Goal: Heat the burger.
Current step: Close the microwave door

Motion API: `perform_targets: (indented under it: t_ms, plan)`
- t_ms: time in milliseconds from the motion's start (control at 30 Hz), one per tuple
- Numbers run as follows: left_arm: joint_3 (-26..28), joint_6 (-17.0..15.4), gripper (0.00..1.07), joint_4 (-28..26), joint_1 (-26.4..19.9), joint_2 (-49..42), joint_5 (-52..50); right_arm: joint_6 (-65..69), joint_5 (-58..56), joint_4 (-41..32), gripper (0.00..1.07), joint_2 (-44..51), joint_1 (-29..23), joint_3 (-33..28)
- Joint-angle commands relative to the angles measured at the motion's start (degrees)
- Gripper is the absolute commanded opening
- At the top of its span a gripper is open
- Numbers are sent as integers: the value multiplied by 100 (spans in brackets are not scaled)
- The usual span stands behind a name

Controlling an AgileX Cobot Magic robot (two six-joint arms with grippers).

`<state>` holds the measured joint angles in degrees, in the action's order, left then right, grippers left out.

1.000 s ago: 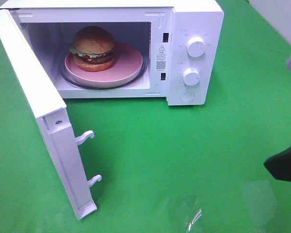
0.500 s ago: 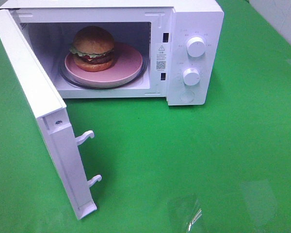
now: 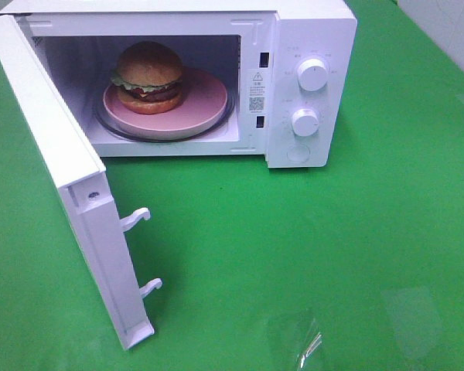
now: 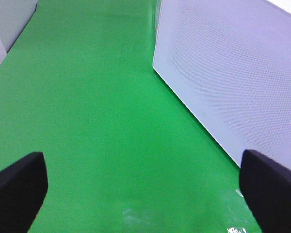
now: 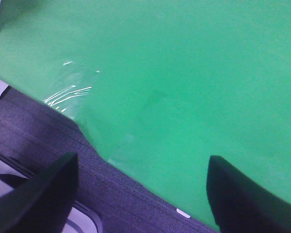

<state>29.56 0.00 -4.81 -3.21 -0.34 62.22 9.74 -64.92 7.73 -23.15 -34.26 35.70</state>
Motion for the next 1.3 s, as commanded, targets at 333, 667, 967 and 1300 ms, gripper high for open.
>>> perform_targets:
  t_ms: [333,667,967,1300]
  plan:
    - [6,0,100,-34,-17,-86,-92,-6,327,23,72,1123,1576,-390]
    - [6,0,100,-34,-17,-86,-92,-23,665,-6,72,2126,2693,-556]
    - [6,0,100,-34,-17,-80,-92,63,980,-126,71,2487,3317,-728]
    - [6,0,100,-34,-17,-80,-92,0,991,-201,71,2487,3358,-745]
